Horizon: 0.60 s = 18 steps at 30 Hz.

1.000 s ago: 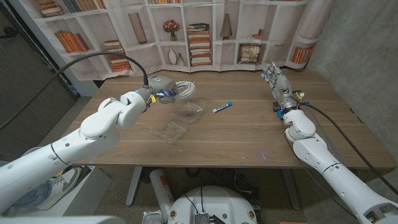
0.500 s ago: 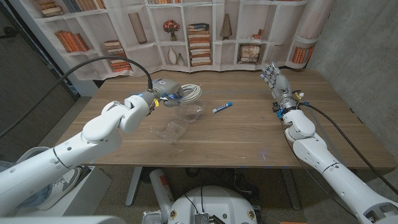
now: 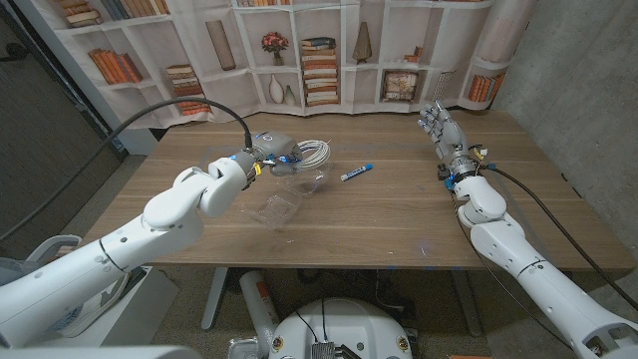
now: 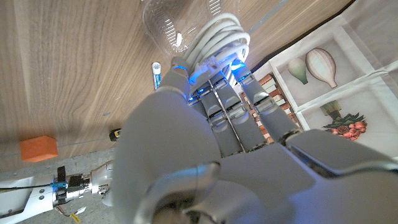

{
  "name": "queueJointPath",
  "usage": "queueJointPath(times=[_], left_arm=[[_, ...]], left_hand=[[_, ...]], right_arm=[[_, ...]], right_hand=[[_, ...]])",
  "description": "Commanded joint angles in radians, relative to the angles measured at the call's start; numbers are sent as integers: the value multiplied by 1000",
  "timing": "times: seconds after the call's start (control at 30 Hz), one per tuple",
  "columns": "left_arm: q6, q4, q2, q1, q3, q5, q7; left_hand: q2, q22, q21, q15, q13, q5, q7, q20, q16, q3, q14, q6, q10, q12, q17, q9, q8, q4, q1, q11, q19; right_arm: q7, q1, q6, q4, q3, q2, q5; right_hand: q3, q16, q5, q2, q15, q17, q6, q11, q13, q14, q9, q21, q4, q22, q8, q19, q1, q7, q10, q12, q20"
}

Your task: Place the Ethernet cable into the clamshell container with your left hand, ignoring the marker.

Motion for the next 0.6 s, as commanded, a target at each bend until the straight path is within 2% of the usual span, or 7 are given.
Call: queueJointPath(times=[0.03, 0.6], left_arm=[[-34, 71, -46, -32, 37, -22, 12], [-8, 88, -59, -20, 61, -38, 14]], left_hand=[[21, 1, -1, -67, 3, 7, -59, -88, 6, 17, -4, 142, 27, 2, 3, 4, 3, 17, 13, -30, -9], [18, 1, -3, -66, 3, 6, -61, -86, 5, 15, -11, 141, 24, 2, 3, 5, 2, 20, 7, -30, -14]], right_arm=[[1, -2, 3, 6, 2, 1, 4], [14, 5, -2, 23, -4, 3, 11]], right_hand=[[2, 0, 5, 1, 2, 2, 8, 1, 3, 7, 4, 4, -2, 3, -3, 7, -6, -1, 4, -4, -9], [2, 0, 5, 2, 3, 2, 9, 1, 3, 8, 4, 4, -3, 3, -2, 8, -7, -1, 5, -4, -9]])
